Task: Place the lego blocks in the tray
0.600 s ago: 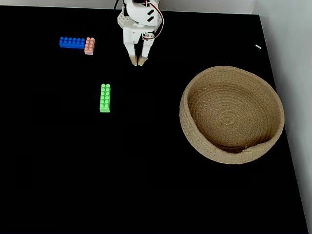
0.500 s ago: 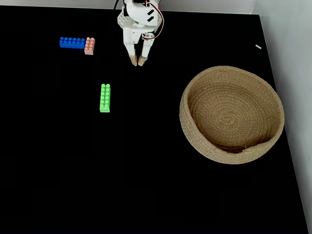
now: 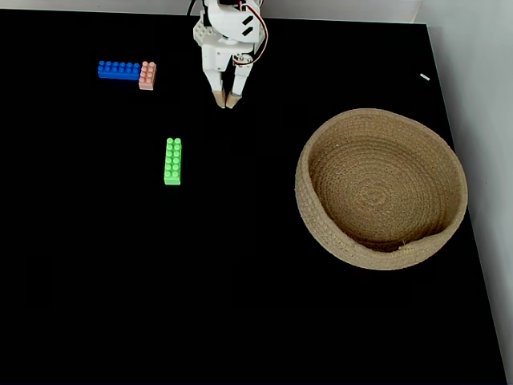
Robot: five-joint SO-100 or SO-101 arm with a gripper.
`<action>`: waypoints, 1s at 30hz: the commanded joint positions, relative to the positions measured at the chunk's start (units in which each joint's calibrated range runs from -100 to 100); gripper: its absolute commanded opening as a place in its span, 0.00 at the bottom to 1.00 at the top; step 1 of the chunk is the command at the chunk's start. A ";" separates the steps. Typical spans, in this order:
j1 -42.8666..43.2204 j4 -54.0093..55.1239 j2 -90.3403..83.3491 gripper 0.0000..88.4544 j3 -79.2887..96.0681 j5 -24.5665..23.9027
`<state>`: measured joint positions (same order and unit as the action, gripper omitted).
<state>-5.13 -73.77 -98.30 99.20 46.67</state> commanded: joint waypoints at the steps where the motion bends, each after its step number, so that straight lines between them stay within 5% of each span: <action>1: 0.02 -0.41 -0.41 0.00 0.80 -0.24; 30: 0.60 -0.41 -0.41 0.00 0.80 0.29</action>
<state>-5.13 -73.77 -98.30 99.20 46.67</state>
